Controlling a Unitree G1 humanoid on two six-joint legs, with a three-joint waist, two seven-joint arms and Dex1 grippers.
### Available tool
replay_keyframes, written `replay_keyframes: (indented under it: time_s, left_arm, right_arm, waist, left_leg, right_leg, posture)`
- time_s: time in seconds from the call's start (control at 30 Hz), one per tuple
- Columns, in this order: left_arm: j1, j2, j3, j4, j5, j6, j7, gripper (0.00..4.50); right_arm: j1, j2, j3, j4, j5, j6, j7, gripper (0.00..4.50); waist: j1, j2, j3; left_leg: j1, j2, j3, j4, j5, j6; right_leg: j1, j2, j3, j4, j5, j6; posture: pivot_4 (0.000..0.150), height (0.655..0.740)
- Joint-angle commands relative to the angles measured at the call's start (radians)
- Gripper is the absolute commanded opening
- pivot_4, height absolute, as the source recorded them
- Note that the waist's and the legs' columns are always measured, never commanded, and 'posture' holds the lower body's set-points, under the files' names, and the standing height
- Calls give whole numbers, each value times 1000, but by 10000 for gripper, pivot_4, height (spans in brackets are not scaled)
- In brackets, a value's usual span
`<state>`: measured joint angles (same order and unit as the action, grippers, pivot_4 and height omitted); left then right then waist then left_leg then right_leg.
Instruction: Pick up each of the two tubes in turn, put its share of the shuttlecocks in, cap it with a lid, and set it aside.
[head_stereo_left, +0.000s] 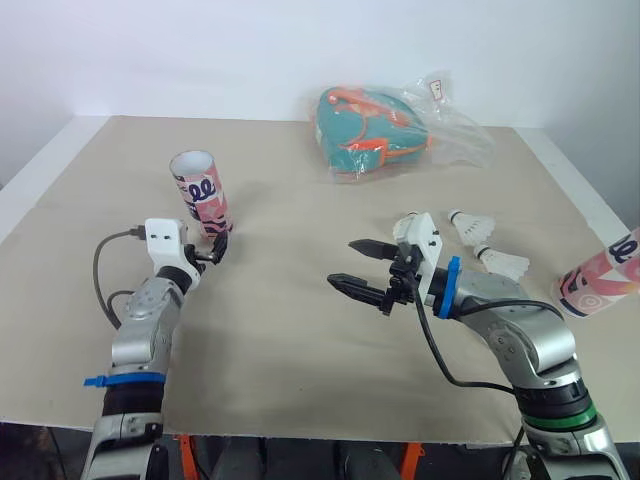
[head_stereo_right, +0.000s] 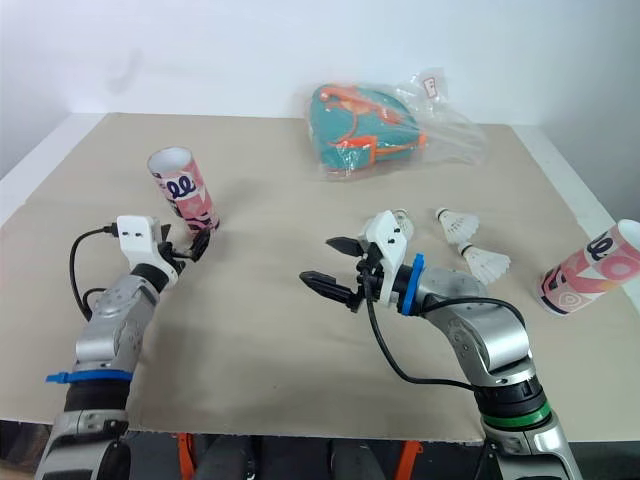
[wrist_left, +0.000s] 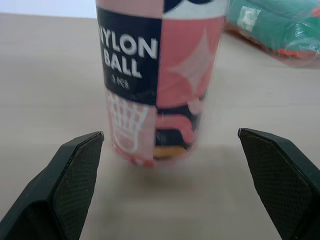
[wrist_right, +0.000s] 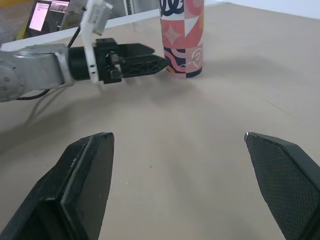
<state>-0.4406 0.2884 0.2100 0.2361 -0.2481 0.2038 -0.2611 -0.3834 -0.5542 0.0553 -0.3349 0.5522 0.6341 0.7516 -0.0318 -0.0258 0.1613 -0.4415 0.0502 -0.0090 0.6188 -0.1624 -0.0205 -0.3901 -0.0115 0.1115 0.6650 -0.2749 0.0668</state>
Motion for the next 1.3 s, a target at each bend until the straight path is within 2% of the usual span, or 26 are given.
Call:
replay_keyframes:
  time_s: [0.03, 0.5, 0.77, 0.93, 1.3]
  left_arm:
    - [-43, 3, -2, 55, 22, -53, 3, 45000]
    - [-365, 6, -24, 647, 120, -314, 9, 45000]
    - [-489, 11, -25, 858, 144, -398, 22, 45000]
    - [-509, 10, -16, 900, 137, -420, 18, 30078]
    - [-475, 30, -26, 856, 144, -446, -31, 29703]
  right_arm:
    - [4, -12, -43, -48, 0, -11, -15, 44600]
    - [96, -41, -170, -218, 76, 75, -120, 44600]
    - [104, -50, -176, -237, 84, 89, -143, 44600]
    - [107, -56, -181, -242, 92, 92, -152, 45000]
    - [117, -70, -187, -207, 74, 93, -173, 45000]
  waist:
    - [0, 0, 0]
    - [7, -2, 1]
    - [7, -3, 2]
    - [8, -3, 2]
    - [7, -3, 2]
  left_leg:
    - [0, 0, 0, 0, 0, 0]
    - [-2, 0, -1, 0, 0, 0]
    - [-2, -1, -1, 0, 0, 0]
    - [-2, -1, -1, -1, 0, 0]
    - [-2, -1, -1, -1, 0, 0]
  right_leg:
    - [0, 0, 0, 0, 0, 0]
    - [-1, 0, -1, 0, 0, 0]
    - [-1, 0, -1, 0, 0, 0]
    - [-1, 0, -1, 0, 0, 0]
    - [-1, 0, -1, 0, 0, 0]
  posture:
    - [1500, 7387]
    - [1500, 7387]
    - [1500, 7387]
    - [1500, 7387]
    - [1500, 7387]
